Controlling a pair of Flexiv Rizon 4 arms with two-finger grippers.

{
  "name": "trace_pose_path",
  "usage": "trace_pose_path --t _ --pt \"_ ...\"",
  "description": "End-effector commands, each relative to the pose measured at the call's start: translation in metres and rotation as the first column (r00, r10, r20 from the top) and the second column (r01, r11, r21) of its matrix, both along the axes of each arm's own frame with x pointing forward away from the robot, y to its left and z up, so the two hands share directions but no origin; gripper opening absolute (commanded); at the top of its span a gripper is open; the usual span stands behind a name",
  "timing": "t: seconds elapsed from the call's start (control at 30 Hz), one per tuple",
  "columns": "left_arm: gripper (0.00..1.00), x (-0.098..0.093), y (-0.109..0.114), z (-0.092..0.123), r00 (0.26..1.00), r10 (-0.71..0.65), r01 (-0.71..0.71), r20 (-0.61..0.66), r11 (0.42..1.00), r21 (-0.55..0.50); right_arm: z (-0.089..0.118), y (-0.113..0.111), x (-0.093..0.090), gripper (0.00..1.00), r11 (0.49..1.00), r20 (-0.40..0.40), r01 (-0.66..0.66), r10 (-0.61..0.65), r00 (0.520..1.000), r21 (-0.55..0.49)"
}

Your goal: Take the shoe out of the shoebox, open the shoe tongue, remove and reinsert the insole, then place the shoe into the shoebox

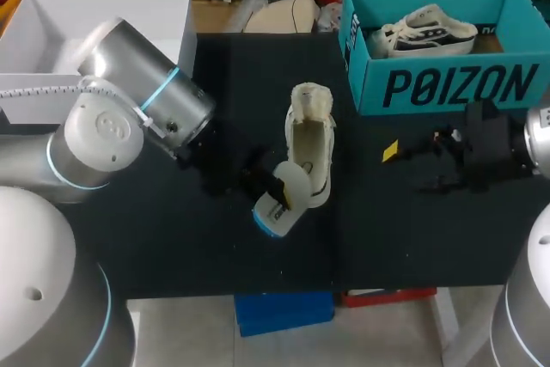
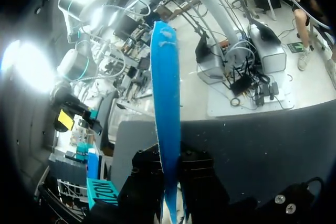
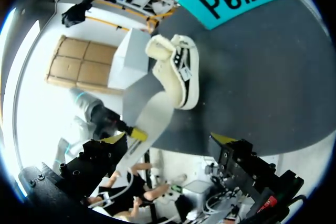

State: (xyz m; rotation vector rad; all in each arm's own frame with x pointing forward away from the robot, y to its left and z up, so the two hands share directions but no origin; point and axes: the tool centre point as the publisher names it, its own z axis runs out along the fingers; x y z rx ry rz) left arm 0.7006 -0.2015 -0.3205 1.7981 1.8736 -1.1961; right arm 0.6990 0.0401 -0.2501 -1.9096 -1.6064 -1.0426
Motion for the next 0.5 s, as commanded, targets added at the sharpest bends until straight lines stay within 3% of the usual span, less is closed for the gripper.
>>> trace_pose_path --t 0.03,0.5 --pt "0.0 0.014 -0.016 -0.009 1.0 -0.02 0.02 -0.011 0.999 0.028 0.0 0.0 0.0 1.0 1.0 -0.001 0.0 0.0 1.0 -0.002" --pt "0.0 0.058 -0.036 -0.035 1.0 0.02 -0.02 -0.007 0.998 0.057 0.0 0.0 0.0 1.0 1.0 -0.001 0.0 0.0 1.0 -0.002"
